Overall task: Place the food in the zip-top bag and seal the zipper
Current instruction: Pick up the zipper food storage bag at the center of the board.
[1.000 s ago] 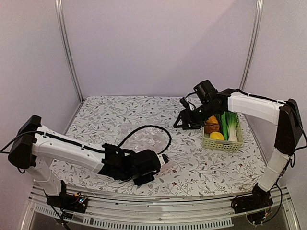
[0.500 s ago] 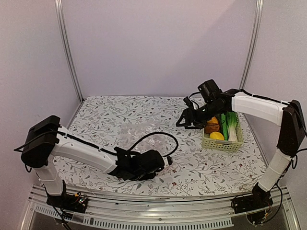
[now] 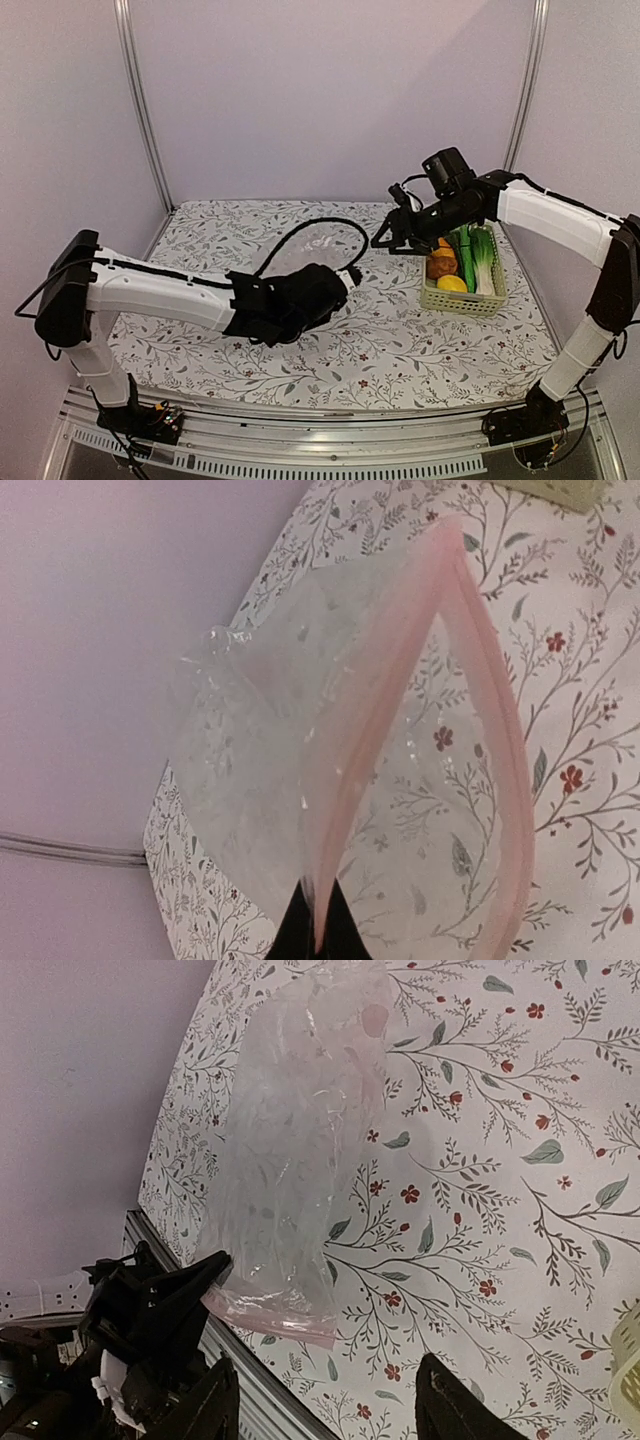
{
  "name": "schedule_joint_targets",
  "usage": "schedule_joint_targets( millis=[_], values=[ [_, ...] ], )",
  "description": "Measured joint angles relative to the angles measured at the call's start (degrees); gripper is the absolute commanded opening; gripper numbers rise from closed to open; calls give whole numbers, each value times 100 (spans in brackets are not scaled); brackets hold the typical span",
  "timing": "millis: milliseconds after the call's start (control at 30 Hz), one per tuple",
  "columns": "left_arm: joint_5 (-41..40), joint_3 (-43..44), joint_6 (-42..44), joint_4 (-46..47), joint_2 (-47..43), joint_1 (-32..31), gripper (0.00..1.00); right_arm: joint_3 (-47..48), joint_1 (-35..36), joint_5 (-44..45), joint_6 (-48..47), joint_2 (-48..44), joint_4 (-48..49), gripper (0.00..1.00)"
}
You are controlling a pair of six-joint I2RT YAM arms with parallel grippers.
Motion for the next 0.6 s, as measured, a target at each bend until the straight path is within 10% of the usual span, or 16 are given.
schedule_joint_targets(
  millis=[600],
  values=[
    [1351,3217,-2581,-2140,-22,667,0,2127,817,879,396,164,-365,54]
  ],
)
